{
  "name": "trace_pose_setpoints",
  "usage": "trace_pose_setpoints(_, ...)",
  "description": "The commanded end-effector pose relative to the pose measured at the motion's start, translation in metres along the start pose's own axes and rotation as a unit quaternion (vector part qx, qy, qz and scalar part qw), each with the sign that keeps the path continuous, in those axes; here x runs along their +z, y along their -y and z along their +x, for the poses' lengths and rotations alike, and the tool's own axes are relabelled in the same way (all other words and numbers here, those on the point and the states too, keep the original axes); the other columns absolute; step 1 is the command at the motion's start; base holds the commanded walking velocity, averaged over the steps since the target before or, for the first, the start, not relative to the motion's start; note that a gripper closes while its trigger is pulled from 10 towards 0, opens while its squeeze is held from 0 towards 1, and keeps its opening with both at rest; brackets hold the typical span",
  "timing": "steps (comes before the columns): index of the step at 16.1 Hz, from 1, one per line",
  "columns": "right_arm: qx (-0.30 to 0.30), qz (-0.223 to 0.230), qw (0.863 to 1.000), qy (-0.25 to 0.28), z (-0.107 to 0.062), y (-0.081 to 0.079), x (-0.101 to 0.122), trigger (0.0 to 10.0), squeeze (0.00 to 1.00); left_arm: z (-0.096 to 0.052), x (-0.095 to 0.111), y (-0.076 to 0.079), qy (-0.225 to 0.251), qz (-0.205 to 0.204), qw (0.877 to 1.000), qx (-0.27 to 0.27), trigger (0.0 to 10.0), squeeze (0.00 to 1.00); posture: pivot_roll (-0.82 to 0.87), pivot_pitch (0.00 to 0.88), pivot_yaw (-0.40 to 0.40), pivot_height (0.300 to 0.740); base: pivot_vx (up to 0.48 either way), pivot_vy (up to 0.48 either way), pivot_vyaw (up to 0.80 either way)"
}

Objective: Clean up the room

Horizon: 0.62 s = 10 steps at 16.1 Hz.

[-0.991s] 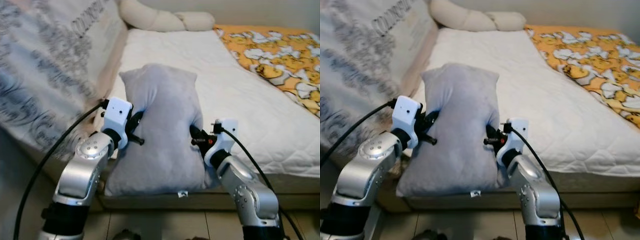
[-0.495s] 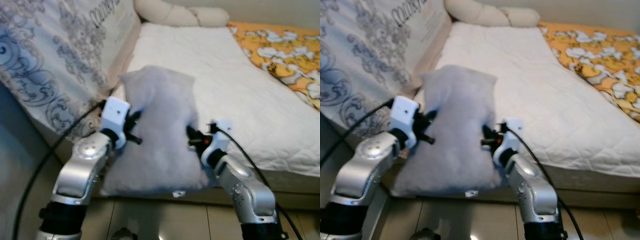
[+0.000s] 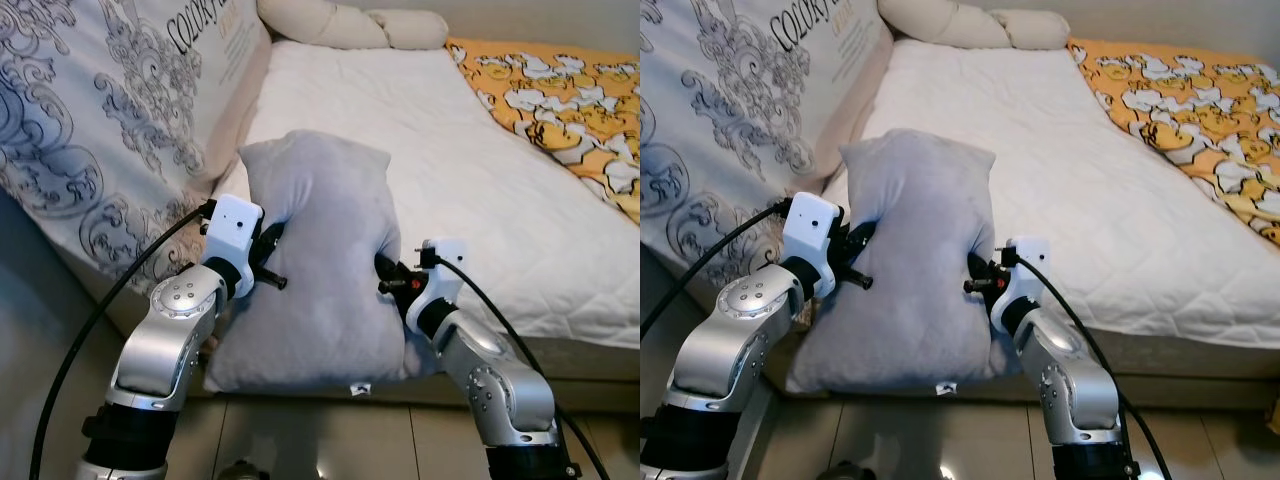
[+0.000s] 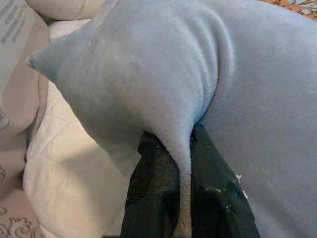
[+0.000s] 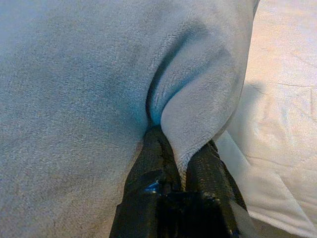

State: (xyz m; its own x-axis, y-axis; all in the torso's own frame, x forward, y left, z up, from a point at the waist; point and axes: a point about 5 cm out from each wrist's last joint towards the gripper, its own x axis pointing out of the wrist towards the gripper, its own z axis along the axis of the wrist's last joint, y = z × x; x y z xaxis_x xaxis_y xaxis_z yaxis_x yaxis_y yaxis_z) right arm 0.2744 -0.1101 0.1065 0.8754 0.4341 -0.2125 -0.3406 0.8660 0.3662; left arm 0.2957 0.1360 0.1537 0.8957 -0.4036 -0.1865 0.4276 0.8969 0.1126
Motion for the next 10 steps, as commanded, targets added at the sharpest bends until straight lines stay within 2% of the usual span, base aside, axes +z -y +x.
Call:
trace_pose_setpoints(1, 0.014, -0.005, 1.000, 0.013, 0.0019, -0.0045, 0.0077, 10.0, 0.00, 0.0001, 0.0089, 0.0042, 0.019, 0.004, 1.000, -0.014, 10.0, 0.00, 0.01, 0.000, -0.065, 0.740, 0.281, 0.000, 0.00)
trace_pose_setpoints(10, 0.018, -0.010, 1.000, 0.013, 0.0028, -0.0043, 0.0083, 10.0, 0.00, 0.0011, 0.0096, 0.0050, 0.021, 0.001, 1.000, -0.019, 10.0, 0.00, 0.01, 0.000, -0.070, 0.740, 0.307, 0.000, 0.00)
